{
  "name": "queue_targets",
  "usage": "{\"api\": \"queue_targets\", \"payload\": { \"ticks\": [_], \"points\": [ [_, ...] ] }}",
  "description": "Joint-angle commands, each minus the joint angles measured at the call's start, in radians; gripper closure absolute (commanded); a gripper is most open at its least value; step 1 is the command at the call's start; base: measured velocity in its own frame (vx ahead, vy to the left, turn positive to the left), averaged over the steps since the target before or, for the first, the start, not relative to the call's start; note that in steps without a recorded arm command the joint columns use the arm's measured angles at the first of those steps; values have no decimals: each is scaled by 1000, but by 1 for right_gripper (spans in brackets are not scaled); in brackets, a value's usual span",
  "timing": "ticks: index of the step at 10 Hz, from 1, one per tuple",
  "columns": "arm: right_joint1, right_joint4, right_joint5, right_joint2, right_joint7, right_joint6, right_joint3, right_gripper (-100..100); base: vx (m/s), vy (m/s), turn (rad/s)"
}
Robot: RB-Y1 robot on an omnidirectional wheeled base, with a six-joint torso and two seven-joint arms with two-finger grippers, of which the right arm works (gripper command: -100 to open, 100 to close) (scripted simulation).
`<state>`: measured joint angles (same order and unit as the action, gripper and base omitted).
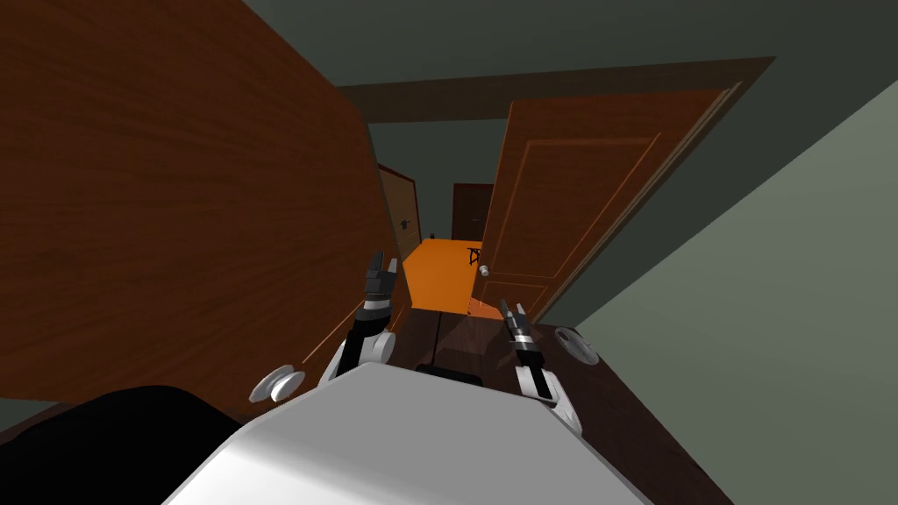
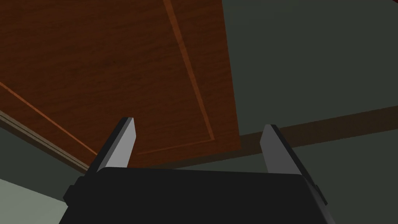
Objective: Pull the door open
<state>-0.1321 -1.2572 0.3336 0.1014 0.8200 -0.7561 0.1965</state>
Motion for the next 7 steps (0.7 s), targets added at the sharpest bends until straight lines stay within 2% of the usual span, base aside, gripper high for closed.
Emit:
{"api": "queue_targets", "payload": {
  "ticks": [1,7],
  "points": [
    [14,48,10,1,30,-14,11,-100,101,15,-6],
    [59,186,49,2,122,-39,42,-100,102,14,-7]
  ]
}}
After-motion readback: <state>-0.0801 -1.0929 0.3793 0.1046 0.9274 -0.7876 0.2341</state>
